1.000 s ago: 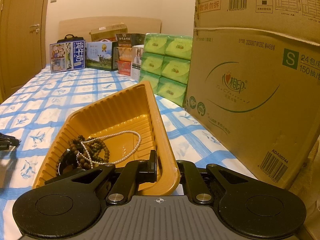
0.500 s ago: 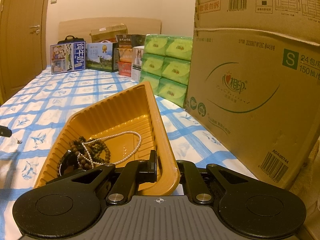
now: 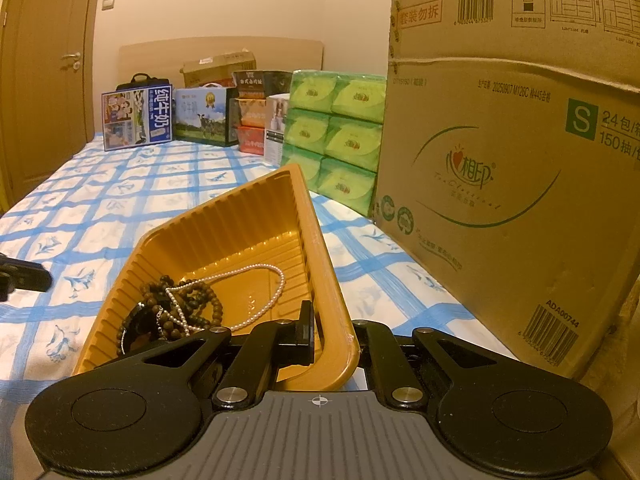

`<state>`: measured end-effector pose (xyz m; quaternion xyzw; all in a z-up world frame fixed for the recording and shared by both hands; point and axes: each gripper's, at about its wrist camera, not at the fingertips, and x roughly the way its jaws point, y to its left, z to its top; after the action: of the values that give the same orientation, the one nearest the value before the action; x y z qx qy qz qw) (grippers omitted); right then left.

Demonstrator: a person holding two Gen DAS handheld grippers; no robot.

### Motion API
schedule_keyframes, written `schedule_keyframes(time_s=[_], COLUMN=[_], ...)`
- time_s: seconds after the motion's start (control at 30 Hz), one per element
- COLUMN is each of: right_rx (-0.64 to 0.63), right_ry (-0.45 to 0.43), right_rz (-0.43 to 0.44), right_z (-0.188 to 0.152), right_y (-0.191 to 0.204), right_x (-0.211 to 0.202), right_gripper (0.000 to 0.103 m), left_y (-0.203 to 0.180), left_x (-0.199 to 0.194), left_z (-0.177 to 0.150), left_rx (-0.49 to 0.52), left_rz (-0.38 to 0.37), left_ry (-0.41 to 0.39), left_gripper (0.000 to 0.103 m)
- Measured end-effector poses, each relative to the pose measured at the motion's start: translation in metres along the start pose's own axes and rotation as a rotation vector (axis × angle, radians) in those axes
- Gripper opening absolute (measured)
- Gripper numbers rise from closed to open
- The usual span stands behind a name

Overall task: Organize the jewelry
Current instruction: 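Carry the pearl earring into the orange tray and release it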

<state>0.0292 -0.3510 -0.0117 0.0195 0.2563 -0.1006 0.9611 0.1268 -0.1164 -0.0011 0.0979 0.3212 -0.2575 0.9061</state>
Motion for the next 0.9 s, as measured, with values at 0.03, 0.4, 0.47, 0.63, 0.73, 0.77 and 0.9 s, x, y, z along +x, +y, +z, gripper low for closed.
schedule_keyframes(time_s=[0.03,0.4,0.47,0.63,0.73,0.77,0.9], right_rx=[0.0,0.009,0.011,0.012,0.014,0.014,0.016], right_ry=[0.0,0.012,0.012,0.012,0.012,0.012,0.011], right_rz=[0.0,0.015,0.017,0.018,0.017,0.017,0.017], right_z=[0.0,0.0,0.0,0.0,0.0,0.0,-0.001], right_y=[0.0,-0.004,-0.005,-0.004,-0.005,-0.005,-0.004], right_x=[0.0,0.003,0.003,0.003,0.003,0.002,0.002], right_gripper=[0.006,0.006,0.006,0.006,0.006,0.006,0.006], left_y=[-0.007,-0.071,-0.079,-0.088,-0.089,-0.087,-0.073], left_x=[0.001,0.014,0.015,0.021,0.022,0.021,0.015], left_z=[0.002,0.022,0.024,0.026,0.024,0.023,0.016], left_rx=[0.006,0.063,0.075,0.098,0.097,0.096,0.086], left_rz=[-0.015,-0.152,-0.159,-0.177,-0.185,-0.181,-0.148], left_ry=[-0.002,-0.023,-0.025,-0.023,-0.019,-0.021,-0.018], left_gripper=[0.008,0.008,0.008,0.009,0.017,0.02,0.02])
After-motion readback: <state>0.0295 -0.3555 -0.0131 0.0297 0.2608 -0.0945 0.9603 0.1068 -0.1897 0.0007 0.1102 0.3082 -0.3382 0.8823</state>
